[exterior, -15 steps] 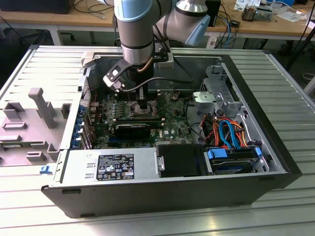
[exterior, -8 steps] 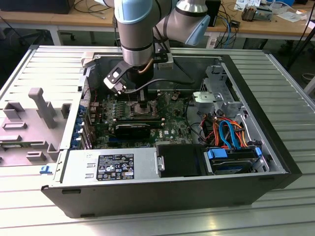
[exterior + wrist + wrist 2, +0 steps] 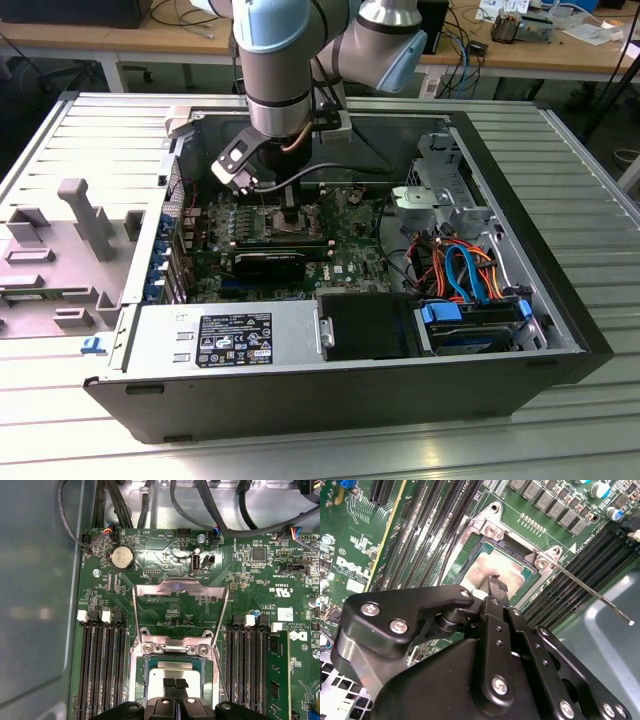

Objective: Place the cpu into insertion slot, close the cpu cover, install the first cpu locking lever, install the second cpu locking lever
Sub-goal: 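Place the cpu into insertion slot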

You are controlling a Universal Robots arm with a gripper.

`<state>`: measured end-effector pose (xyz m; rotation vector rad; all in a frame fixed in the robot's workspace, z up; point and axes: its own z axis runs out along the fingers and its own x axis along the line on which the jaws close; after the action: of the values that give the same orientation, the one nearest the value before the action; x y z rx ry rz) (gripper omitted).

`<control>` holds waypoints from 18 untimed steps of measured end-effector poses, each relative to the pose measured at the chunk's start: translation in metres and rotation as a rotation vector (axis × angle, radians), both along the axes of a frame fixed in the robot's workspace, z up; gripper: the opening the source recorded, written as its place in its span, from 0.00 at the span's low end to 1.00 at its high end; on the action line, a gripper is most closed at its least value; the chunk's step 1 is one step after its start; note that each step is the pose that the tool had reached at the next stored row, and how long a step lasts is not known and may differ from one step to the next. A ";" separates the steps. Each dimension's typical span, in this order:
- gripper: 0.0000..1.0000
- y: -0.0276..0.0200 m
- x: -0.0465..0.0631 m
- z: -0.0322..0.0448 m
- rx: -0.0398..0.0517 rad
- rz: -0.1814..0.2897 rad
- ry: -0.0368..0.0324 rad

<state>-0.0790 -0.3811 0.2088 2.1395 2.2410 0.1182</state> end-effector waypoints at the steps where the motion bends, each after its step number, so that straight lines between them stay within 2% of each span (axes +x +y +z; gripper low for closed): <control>1: 0.11 0.0000 0.000 -0.0010 0.0000 0.000 0.0008; 5: 0.11 -0.0002 0.000 -0.0048 -0.0013 0.001 0.0044; 8: 0.11 -0.0001 0.000 -0.0061 -0.0004 0.001 0.0044; 11: 0.11 0.0005 0.000 -0.0018 0.0031 0.001 0.0023; 12: 0.11 0.0000 0.000 0.0033 -0.0001 0.001 0.0041; 16: 0.11 0.0000 0.004 0.0085 0.0000 0.001 0.0053; 18: 0.11 0.0000 0.010 0.0086 -0.0001 0.001 0.0148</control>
<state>-0.0694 -0.3812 0.2175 2.1467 2.2497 0.1025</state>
